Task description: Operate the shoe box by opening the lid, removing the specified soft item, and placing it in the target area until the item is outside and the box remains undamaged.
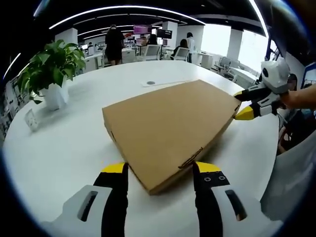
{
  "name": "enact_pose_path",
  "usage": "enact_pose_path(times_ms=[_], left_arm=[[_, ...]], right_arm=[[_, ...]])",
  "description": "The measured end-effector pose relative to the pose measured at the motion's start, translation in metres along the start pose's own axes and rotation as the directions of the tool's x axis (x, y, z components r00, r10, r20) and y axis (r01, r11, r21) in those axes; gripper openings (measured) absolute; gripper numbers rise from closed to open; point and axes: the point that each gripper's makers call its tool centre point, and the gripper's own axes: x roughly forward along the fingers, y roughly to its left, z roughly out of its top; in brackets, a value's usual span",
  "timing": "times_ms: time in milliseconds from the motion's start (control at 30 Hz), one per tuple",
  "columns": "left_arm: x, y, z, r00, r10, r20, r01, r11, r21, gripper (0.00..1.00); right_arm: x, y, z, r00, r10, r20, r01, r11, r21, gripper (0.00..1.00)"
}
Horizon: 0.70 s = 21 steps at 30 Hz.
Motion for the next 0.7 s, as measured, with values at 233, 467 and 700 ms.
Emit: enact_pose_path(times_ms=[233,467,700], left_arm=[[-0.006,0.006,-0.004,1.000,-0.010,-0.006,0.010,1.000,0.008,0.53],[-0.010,0.013,-0.009,1.000,-0.025,-0.020,0.025,0.999,0.020,0.53],[-0.015,0.018,-0.013,0.999,-0.041,-0.026,0.041,0.999,0.032,0.53]], right_arm=[[-0.003,0.010,-0.001,1.000,0.004,0.002,-0.004,1.000,0.010,0.44],[-0.005,0.022,-0.002,1.000,0.009,0.004,-0.009,1.000,-0.012,0.43],[-0.006,0.031,-0.003,1.000,0.013,0.002,-0.013,1.000,-0.022,0.41]])
